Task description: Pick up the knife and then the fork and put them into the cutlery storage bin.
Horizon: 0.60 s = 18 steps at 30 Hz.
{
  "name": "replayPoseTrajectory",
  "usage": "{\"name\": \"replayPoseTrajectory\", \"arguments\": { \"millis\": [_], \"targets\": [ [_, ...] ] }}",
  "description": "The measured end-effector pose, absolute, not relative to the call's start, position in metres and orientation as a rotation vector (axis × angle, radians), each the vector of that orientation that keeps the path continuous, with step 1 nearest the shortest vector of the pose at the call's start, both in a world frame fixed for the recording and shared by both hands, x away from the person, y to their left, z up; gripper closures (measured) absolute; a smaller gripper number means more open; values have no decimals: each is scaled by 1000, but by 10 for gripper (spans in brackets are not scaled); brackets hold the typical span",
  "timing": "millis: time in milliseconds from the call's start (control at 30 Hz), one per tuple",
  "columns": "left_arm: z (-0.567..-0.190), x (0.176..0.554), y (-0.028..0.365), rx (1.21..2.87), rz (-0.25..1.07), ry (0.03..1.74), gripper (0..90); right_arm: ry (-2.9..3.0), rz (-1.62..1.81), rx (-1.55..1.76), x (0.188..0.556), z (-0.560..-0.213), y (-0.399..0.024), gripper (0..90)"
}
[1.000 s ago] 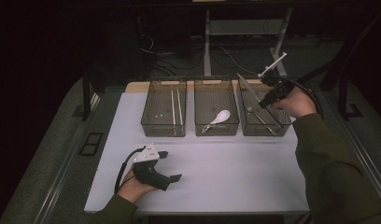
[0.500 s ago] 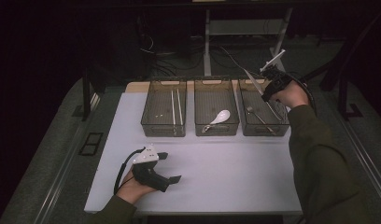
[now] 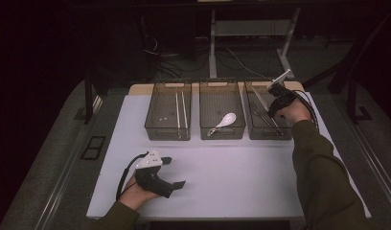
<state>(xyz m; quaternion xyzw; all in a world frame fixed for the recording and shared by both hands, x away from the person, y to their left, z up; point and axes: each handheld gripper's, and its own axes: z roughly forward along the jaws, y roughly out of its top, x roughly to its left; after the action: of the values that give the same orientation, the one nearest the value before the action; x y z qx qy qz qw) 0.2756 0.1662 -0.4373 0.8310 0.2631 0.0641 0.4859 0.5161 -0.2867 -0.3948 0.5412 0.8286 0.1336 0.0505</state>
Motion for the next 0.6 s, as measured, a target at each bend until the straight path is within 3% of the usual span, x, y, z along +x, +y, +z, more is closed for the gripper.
{"name": "replayPoseTrajectory", "arguments": {
  "millis": [300, 467, 600],
  "targets": [
    [-437, 276, 166, 2025, 160, 640, 0, 2485, 527, 1631, 510, -383, -293, 776],
    [-437, 276, 168, 2029, 167, 642, 0, 2448, 611, 1611, 505, -373, -297, 670],
    [-437, 278, 171, 2024, 179, 647, 0, 2409, 691, 1571, 496, -365, -299, 535]
  ]
}}
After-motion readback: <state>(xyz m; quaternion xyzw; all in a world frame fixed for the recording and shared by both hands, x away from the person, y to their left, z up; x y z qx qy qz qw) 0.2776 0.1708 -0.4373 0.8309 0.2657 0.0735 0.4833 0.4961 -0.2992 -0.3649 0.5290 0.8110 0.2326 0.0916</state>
